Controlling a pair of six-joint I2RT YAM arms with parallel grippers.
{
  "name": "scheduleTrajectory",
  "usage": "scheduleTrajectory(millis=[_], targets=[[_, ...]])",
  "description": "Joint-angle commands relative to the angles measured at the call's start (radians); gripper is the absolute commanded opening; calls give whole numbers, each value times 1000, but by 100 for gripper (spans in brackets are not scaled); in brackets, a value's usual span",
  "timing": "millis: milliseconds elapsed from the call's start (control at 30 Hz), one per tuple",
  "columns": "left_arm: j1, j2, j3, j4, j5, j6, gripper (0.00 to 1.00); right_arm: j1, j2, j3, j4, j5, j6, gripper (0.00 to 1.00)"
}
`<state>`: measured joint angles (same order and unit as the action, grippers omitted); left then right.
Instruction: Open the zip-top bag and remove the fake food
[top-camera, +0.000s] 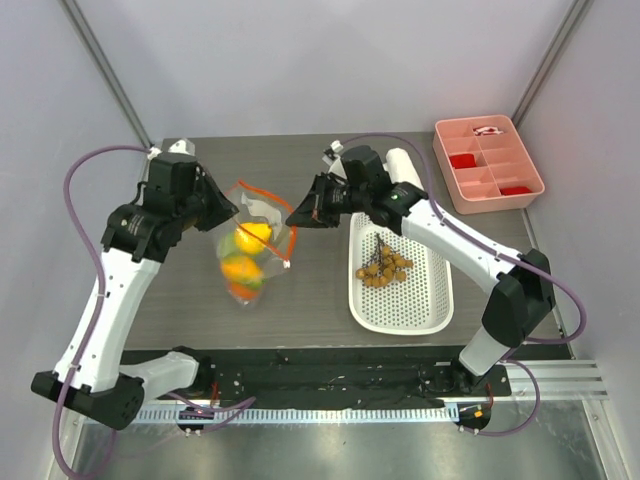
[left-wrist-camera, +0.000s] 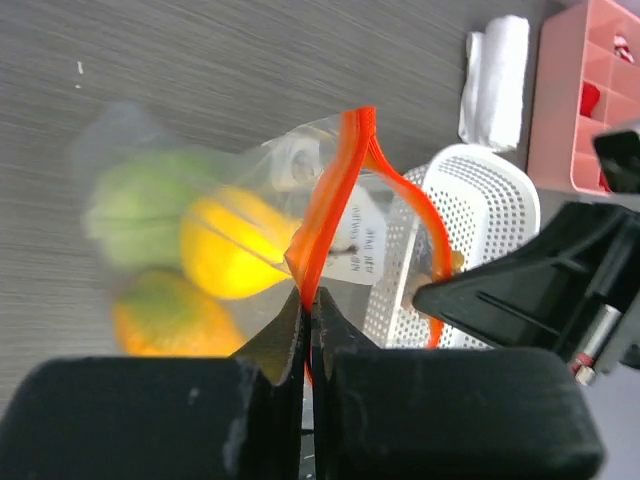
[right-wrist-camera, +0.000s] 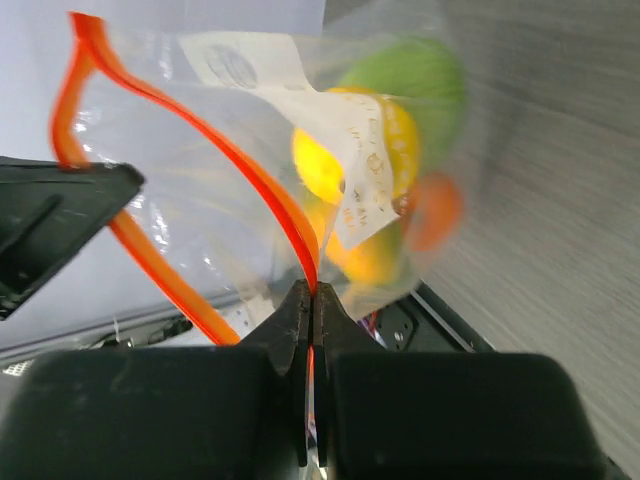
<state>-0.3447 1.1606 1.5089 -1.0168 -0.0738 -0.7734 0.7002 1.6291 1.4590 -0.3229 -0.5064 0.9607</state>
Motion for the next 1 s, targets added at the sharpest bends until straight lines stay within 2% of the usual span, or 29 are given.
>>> scheduleTrajectory(millis=[0, 33, 133, 200, 233, 300, 333, 367, 400, 433, 533, 600, 667, 733, 833, 967], targets=[[6, 54, -62, 104, 207, 71, 0, 4, 21, 26, -154, -87, -72, 3], [6, 85, -70, 106, 304, 66, 0, 4, 29, 9, -168, -95, -79, 4], [-8, 197, -127, 173, 394, 59, 0, -14, 44, -89, -200, -136, -120, 6], [-16, 230, -168, 205, 414, 56, 0, -22, 58, -111, -278, -62, -244, 8], [-17, 235, -179, 239, 428, 56, 0, -22, 63, -105, -383, -23, -290, 10], [-26, 249, -194, 261, 476, 57, 0, -22, 61, -80, -480, 64, -420, 17], [-31, 252, -197, 264, 480, 57, 0, -22, 54, -74, -549, 154, -457, 21], [-37, 252, -202, 270, 500, 59, 0, -22, 32, -66, -577, 204, -485, 33], [-49, 254, -207, 273, 506, 59, 0, -24, 23, -52, -599, 238, -531, 38], [-56, 248, -216, 274, 508, 54, 0, -25, 8, -40, -637, 306, -551, 42], [-63, 219, -246, 291, 528, 31, 0, -25, -43, 38, -668, 382, -599, 52], [-63, 197, -259, 303, 545, 23, 0, -22, -76, 73, -597, 343, -609, 55], [-65, 168, -268, 305, 562, 8, 0, -22, -77, 63, -509, 200, -584, 56], [-73, 145, -276, 302, 566, -4, 0, -16, -57, 41, -365, 96, -499, 53], [-74, 123, -283, 293, 568, -15, 0, 7, -20, 0, -230, 26, -418, 45], [-76, 91, -311, 326, 562, -59, 0, 44, -28, -142, -52, -30, -419, 43]])
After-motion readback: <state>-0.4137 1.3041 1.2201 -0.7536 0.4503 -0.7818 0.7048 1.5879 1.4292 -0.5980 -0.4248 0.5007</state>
